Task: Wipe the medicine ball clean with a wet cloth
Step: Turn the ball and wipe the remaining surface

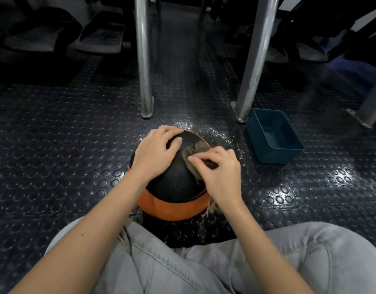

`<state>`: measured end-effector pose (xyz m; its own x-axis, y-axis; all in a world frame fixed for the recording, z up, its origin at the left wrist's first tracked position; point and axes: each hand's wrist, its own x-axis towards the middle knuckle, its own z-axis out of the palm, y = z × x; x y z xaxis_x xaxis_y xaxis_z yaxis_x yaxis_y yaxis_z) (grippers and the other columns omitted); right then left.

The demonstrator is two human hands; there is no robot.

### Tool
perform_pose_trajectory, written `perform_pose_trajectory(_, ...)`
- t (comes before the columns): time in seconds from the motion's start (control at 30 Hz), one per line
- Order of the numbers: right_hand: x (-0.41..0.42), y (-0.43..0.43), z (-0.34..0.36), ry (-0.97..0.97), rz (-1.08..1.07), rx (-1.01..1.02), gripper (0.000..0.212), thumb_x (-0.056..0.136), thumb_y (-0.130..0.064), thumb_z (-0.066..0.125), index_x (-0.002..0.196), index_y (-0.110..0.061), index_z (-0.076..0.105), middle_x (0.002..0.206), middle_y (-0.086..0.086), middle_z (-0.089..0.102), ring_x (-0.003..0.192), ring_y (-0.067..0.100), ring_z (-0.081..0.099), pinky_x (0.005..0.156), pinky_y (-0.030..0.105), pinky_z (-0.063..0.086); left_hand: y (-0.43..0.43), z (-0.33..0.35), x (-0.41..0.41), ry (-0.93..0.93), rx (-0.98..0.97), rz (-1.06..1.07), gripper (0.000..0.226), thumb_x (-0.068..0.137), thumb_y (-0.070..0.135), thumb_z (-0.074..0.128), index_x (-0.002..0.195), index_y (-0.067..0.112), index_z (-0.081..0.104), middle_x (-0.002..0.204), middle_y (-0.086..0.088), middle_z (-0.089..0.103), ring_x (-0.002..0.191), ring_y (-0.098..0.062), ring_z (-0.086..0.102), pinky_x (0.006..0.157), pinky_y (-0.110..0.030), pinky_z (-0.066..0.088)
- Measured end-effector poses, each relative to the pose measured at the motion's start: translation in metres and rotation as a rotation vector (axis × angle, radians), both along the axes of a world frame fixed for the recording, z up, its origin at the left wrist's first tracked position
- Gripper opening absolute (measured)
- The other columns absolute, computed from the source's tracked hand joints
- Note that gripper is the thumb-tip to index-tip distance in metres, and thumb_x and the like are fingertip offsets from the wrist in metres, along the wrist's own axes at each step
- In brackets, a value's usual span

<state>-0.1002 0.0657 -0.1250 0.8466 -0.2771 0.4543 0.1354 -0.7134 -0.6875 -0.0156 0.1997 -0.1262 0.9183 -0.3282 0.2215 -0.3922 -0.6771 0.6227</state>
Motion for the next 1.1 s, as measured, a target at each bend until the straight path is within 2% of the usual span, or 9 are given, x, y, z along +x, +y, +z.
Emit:
perform_pose_trajectory(0.13,0.053,-0.036,0.001,0.237,-0.117,0.147,0.011,0.082,-0.029,0.071,0.086,-0.020,0.077,0.088,-0.002,0.071,0.086,0.014,0.060,0.086,0.037,0.047,0.007,-0.003,0.009,0.024,-0.035,-0.044,0.032,0.100,0.032,0.042,0.129,0.031,0.055,0.128,0.018,0.050,0.123,-0.009,0.037,0.095,-0.025,0.029)
perform_pose_trajectory(0.23,0.067,-0.046,-0.009,0.345,-0.078,0.313,0.016,0.085,-0.023,0.069,0.092,-0.010,0.076,0.093,0.003,0.073,0.078,0.002,0.061,0.075,0.016,0.048,0.018,-0.005,0.011,-0.009,-0.069,-0.084,0.037,0.095,0.044,0.039,0.125,0.033,0.058,0.118,0.025,0.048,0.120,-0.007,0.040,0.096,-0.027,0.032)
perform_pose_trajectory(0.37,0.046,-0.035,-0.024,0.238,-0.209,0.301,0.014,0.087,-0.026,0.066,0.093,-0.017,0.075,0.096,-0.003,0.070,0.093,0.011,0.061,0.078,0.022,0.043,0.028,0.000,0.019,-0.145,-0.035,0.002,0.052,0.084,0.053,0.040,0.122,0.026,0.063,0.117,0.008,0.058,0.114,-0.017,0.047,0.098,-0.035,0.033)
perform_pose_trajectory(0.47,0.020,-0.025,-0.033,0.127,-0.273,0.274,0.010,0.086,-0.026,0.067,0.090,-0.021,0.074,0.095,-0.005,0.069,0.097,0.019,0.058,0.083,0.030,0.043,0.014,0.015,0.025,-0.193,0.135,0.167,0.036,0.091,0.040,0.054,0.122,0.021,0.061,0.116,-0.002,0.055,0.112,-0.023,0.046,0.092,-0.034,0.034)
perform_pose_trajectory(0.53,0.004,-0.017,-0.038,0.077,-0.285,0.234,0.007,0.084,-0.023,0.069,0.088,-0.020,0.074,0.092,-0.005,0.067,0.093,0.021,0.055,0.080,0.022,0.036,-0.003,0.017,0.018,-0.111,0.101,0.149,0.028,0.094,0.033,0.054,0.117,0.020,0.063,0.116,-0.004,0.056,0.111,-0.026,0.048,0.094,-0.037,0.037)
perform_pose_trajectory(0.67,-0.017,0.007,-0.040,-0.068,-0.233,0.145,0.009,0.079,-0.025,0.071,0.084,-0.019,0.075,0.084,-0.014,0.062,0.082,0.015,0.051,0.078,0.015,0.035,-0.010,0.004,0.000,-0.104,-0.061,0.064,0.019,0.093,0.029,0.055,0.105,0.022,0.069,0.109,0.002,0.059,0.104,-0.021,0.052,0.093,-0.031,0.036)
perform_pose_trajectory(0.83,0.018,0.003,-0.016,-0.049,-0.182,0.065,0.006,0.083,-0.027,0.070,0.083,-0.022,0.074,0.087,-0.010,0.065,0.086,0.019,0.051,0.079,0.032,0.037,-0.003,0.006,0.005,-0.071,-0.075,-0.044,0.016,0.092,0.031,0.056,0.101,0.027,0.069,0.110,0.011,0.058,0.105,-0.013,0.051,0.085,-0.021,0.032)
perform_pose_trajectory(0.93,0.041,-0.003,-0.005,0.025,-0.182,0.050,0.010,0.087,-0.028,0.066,0.088,-0.022,0.074,0.092,-0.007,0.065,0.091,0.019,0.048,0.082,0.038,0.040,-0.009,0.006,0.007,-0.074,-0.037,-0.014,0.019,0.093,0.033,0.055,0.104,0.026,0.068,0.114,0.011,0.057,0.107,-0.013,0.049,0.084,-0.022,0.033)
perform_pose_trajectory(1.1,-0.021,0.023,-0.034,-0.104,-0.103,0.020,0.019,0.082,-0.037,0.061,0.083,-0.023,0.074,0.083,-0.011,0.063,0.078,0.014,0.048,0.071,0.027,0.035,-0.006,0.009,0.023,-0.016,-0.084,0.027,0.018,0.092,0.035,0.055,0.100,0.030,0.071,0.111,0.014,0.058,0.106,-0.010,0.051,0.082,-0.025,0.037)
